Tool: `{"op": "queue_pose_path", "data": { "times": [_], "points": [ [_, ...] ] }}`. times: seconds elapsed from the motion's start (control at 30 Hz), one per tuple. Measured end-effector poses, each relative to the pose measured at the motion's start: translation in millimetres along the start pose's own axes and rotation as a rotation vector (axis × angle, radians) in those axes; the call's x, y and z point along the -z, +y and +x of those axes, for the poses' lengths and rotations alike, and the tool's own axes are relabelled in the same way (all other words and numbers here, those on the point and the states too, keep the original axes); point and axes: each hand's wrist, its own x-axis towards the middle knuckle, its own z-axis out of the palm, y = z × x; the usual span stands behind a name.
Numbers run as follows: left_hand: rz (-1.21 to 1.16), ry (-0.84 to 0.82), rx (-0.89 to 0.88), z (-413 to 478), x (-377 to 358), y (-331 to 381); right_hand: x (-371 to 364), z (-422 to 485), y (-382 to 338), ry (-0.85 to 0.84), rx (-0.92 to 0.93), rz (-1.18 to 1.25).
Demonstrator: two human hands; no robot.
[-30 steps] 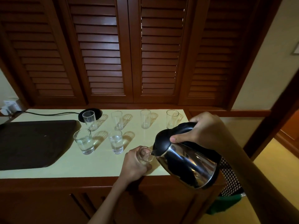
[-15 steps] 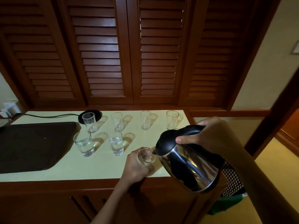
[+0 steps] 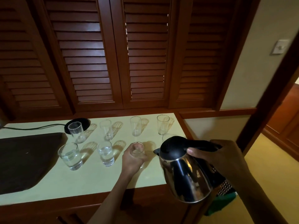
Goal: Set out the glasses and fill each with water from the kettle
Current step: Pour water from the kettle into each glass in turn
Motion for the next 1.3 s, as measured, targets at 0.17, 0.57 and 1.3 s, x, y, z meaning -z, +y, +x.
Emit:
{"op": "queue_pose_path", "data": {
  "times": [0.17,0.57,1.3],
  "points": [
    [-0.002,0.030,0.042,16,-9,-9,12,-8,17,0.069,-0.053,0.030],
    [-0.153,0.068,0.063,-4,-15,3,33,-12,36,0.148,-0.121,0.004],
    [-0.017,0.017,0.019,7,-137,8,52,-10,59,0.182,-0.136,0.036]
  ]
}}
